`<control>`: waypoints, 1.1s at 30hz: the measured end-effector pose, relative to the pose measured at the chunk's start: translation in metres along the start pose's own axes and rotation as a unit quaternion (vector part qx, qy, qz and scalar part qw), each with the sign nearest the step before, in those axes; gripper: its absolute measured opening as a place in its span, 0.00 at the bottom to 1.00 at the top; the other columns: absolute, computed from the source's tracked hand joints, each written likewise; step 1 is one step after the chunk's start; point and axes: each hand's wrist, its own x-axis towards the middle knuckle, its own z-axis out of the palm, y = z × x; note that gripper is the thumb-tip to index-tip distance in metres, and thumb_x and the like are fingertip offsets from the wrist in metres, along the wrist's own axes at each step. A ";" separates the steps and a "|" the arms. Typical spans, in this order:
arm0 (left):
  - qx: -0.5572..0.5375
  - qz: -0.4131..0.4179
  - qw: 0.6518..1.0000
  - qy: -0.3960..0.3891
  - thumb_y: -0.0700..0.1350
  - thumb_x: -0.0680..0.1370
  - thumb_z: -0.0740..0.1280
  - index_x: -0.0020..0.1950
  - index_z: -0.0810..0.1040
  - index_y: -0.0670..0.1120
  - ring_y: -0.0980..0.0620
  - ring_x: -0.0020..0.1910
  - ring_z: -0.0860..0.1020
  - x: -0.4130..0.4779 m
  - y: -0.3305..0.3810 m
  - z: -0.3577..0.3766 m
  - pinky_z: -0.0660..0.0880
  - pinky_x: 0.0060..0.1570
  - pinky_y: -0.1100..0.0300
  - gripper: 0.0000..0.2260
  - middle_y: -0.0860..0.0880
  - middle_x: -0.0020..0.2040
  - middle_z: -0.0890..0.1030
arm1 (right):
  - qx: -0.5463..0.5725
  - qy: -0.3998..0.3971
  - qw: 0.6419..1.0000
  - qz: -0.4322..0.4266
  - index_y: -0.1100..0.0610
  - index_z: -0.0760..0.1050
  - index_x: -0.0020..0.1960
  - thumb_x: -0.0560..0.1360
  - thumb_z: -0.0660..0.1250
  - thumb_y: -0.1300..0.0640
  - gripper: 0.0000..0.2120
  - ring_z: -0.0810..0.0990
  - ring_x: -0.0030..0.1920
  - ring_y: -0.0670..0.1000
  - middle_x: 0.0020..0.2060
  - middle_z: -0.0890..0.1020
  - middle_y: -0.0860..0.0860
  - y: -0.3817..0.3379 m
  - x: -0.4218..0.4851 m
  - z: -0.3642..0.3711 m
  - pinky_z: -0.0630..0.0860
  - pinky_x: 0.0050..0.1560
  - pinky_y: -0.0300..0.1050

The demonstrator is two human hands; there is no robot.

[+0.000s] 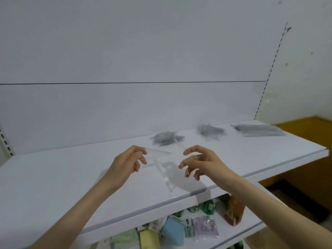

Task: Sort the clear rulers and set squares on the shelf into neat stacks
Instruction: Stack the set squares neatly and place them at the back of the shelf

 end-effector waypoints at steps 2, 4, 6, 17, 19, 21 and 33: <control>-0.006 0.003 1.000 -0.018 0.44 0.83 0.56 0.49 0.79 0.42 0.51 0.34 0.71 0.010 0.001 0.018 0.69 0.32 0.70 0.13 0.44 0.42 0.80 | -0.033 0.035 0.999 0.003 0.61 0.74 0.55 0.75 0.69 0.65 0.10 0.82 0.35 0.53 0.42 0.85 0.57 0.002 -0.005 -0.016 0.73 0.31 0.42; 0.061 0.033 0.997 -0.020 0.46 0.83 0.55 0.47 0.79 0.45 0.53 0.35 0.74 0.020 0.001 0.038 0.70 0.35 0.69 0.15 0.46 0.43 0.81 | -0.097 0.069 0.993 0.010 0.59 0.77 0.53 0.73 0.70 0.65 0.09 0.82 0.34 0.51 0.40 0.86 0.55 0.002 -0.004 -0.035 0.72 0.30 0.40; 0.144 0.079 0.986 -0.025 0.47 0.83 0.56 0.48 0.80 0.47 0.58 0.36 0.77 0.031 0.003 0.058 0.71 0.37 0.68 0.13 0.48 0.44 0.82 | -0.153 0.094 0.983 0.023 0.59 0.78 0.50 0.72 0.71 0.65 0.08 0.82 0.32 0.49 0.38 0.86 0.53 0.004 0.000 -0.056 0.70 0.28 0.37; 0.129 0.085 0.987 -0.030 0.38 0.80 0.62 0.47 0.80 0.51 0.63 0.36 0.80 0.088 0.003 0.178 0.76 0.37 0.70 0.10 0.55 0.37 0.82 | -0.171 0.097 0.979 0.046 0.60 0.81 0.45 0.74 0.69 0.61 0.03 0.78 0.32 0.47 0.37 0.86 0.53 0.044 0.043 -0.201 0.68 0.30 0.37; 0.133 0.089 0.987 -0.016 0.39 0.80 0.63 0.46 0.80 0.56 0.62 0.41 0.81 0.097 0.000 0.196 0.77 0.43 0.69 0.12 0.61 0.42 0.83 | -0.211 0.111 0.971 0.024 0.58 0.82 0.44 0.74 0.68 0.60 0.04 0.80 0.34 0.48 0.37 0.86 0.52 0.049 0.065 -0.232 0.71 0.31 0.36; 0.160 0.098 0.982 0.006 0.40 0.79 0.65 0.46 0.80 0.58 0.64 0.45 0.81 0.105 0.000 0.210 0.75 0.47 0.70 0.12 0.66 0.46 0.81 | -0.304 0.131 0.943 -0.037 0.55 0.83 0.45 0.75 0.67 0.59 0.06 0.83 0.38 0.50 0.38 0.86 0.50 0.054 0.096 -0.259 0.78 0.39 0.42; 0.189 0.035 0.975 0.107 0.37 0.77 0.66 0.43 0.83 0.52 0.67 0.37 0.78 0.115 0.001 0.231 0.71 0.38 0.72 0.11 0.64 0.40 0.82 | -0.641 0.002 0.700 -0.314 0.59 0.79 0.35 0.65 0.74 0.62 0.03 0.79 0.42 0.56 0.37 0.78 0.53 0.111 0.232 -0.229 0.62 0.27 0.40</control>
